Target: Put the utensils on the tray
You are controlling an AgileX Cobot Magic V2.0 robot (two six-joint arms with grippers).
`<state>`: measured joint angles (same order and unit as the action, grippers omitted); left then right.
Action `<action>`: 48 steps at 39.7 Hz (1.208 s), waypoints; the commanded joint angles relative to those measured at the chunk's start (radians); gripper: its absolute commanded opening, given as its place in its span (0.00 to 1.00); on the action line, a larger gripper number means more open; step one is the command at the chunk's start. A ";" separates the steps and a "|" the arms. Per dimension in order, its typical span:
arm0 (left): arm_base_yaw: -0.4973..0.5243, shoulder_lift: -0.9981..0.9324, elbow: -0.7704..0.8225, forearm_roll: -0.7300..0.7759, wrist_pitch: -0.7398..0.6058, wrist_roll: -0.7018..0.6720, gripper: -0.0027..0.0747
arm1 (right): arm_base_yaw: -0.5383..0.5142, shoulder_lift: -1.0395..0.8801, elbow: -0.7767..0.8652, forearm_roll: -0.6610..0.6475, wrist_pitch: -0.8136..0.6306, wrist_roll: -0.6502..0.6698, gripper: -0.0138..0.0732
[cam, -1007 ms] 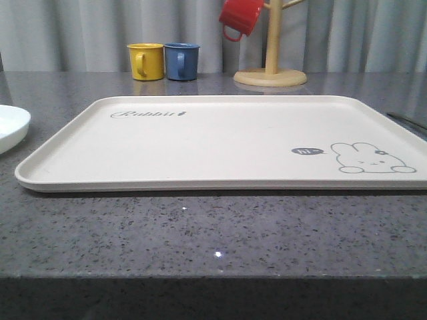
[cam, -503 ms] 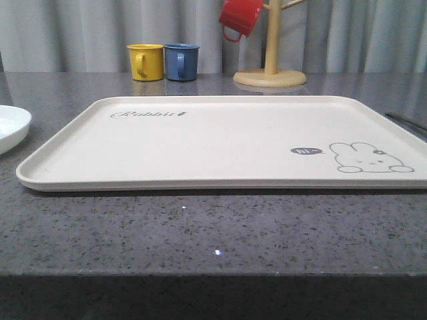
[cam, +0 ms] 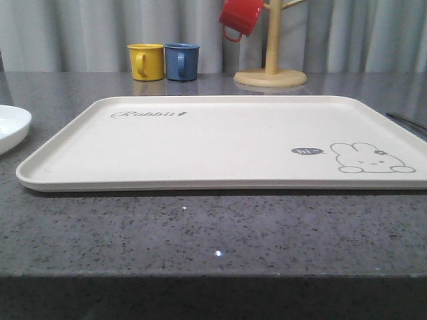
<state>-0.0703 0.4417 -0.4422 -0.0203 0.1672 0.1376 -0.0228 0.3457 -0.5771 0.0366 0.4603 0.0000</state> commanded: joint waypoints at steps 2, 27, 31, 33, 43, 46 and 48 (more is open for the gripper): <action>0.002 0.011 -0.037 -0.005 -0.073 -0.009 0.94 | -0.006 0.015 -0.035 -0.026 -0.067 -0.011 0.86; -0.013 0.476 -0.436 -0.082 0.497 -0.009 0.74 | -0.006 0.015 -0.035 -0.026 -0.063 -0.011 0.84; -0.044 0.563 -0.492 -0.082 0.579 -0.009 0.72 | -0.006 0.015 -0.035 -0.026 -0.063 -0.011 0.84; -0.065 0.601 -0.519 -0.082 0.618 -0.009 0.72 | -0.006 0.015 -0.035 -0.026 -0.063 -0.011 0.84; -0.171 0.776 -0.625 -0.082 0.761 -0.009 0.72 | -0.006 0.015 -0.035 -0.026 -0.063 -0.011 0.84; -0.173 0.831 -0.653 -0.082 0.815 -0.009 0.72 | -0.006 0.015 -0.035 -0.026 -0.063 -0.011 0.84; -0.173 0.871 -0.667 -0.082 0.858 -0.009 0.72 | -0.006 0.015 -0.035 -0.026 -0.063 -0.011 0.84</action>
<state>-0.2367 1.2776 -1.0558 -0.0933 0.9919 0.1376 -0.0228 0.3457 -0.5774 0.0194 0.4680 0.0000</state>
